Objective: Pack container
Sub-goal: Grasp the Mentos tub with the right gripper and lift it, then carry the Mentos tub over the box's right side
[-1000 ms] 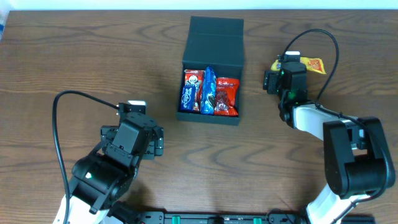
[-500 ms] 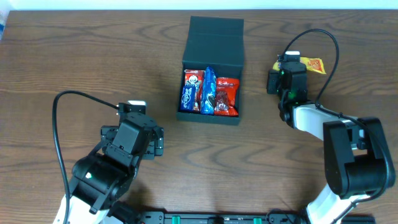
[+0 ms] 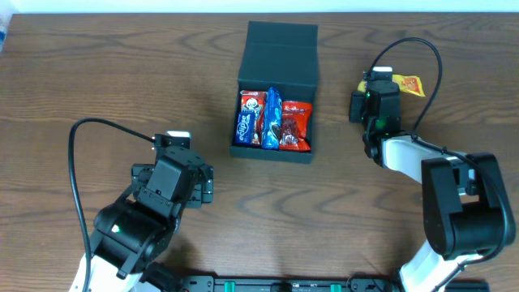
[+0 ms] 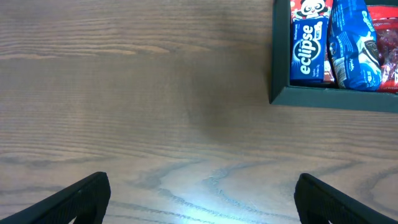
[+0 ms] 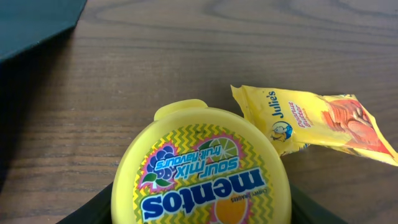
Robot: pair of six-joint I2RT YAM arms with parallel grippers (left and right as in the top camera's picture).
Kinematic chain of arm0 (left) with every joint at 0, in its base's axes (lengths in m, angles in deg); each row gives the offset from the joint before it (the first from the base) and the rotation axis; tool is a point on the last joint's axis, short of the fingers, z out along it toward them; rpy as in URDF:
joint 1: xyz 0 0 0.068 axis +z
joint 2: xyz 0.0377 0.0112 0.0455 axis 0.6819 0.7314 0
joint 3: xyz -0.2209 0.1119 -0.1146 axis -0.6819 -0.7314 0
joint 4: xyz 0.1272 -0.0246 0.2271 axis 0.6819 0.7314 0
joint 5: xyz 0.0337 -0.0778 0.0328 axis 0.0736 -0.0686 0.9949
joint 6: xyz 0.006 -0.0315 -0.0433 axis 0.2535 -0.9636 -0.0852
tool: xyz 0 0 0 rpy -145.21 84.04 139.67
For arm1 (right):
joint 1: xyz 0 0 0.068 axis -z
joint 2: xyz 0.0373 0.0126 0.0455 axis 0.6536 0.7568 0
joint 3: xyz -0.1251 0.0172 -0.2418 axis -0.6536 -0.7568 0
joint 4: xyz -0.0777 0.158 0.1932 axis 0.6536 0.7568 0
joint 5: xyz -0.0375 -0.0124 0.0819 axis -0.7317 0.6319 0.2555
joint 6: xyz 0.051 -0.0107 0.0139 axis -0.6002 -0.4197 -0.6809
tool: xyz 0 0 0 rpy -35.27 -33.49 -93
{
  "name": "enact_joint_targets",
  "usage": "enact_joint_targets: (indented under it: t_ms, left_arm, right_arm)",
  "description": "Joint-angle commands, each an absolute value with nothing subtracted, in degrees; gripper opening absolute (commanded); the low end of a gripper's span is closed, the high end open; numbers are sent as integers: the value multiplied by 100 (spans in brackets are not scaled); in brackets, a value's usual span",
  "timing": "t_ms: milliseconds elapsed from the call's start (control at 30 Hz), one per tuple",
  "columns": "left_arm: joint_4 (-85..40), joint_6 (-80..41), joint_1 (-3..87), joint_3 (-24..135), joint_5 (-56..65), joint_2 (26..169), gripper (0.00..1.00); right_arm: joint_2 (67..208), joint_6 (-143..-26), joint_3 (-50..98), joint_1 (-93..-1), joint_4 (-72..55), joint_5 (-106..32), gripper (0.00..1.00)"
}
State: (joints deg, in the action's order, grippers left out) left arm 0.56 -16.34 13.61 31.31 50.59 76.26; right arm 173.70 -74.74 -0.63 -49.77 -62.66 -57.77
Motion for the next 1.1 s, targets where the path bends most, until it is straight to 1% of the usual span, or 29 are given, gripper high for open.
enact_joint_targets:
  t_ms: [0, 233, 467, 633, 700, 800, 933, 1067]
  left_arm:
    - [73, -1638, 1383, 3111, 5203, 7628, 95]
    - [73, -1638, 1383, 3111, 5201, 7628, 95]
    - [73, -1638, 1383, 3111, 5201, 7630, 95]
    - [71, -1638, 1383, 3111, 5201, 7630, 96]
    - [73, -1638, 1383, 3111, 5201, 7628, 95]
    - [73, -1638, 1383, 3111, 5201, 7630, 95]
    - [73, -1638, 1383, 3111, 5201, 7630, 95]
    - [73, -1638, 1383, 3111, 5201, 7630, 96]
  right_arm:
    - [17400, -7439, -111, -5071, -5980, -5940, 1]
    - [16854, -7489, -111, -5221, -5416, -6037, 1]
    - [15236, -7577, -111, -5606, -4092, -6045, 1]
    - [14015, -7972, -72, -6024, -2979, -6050, 1]
    - [13667, -8392, 96, -6277, -2341, -6045, 2]
    - [13516, -9045, 568, -6598, -1222, -6041, 2]
    - [13695, -9817, 1429, -6933, 205, -5906, 2]
    - [14010, -10221, 2149, -7051, 959, -5099, 1]
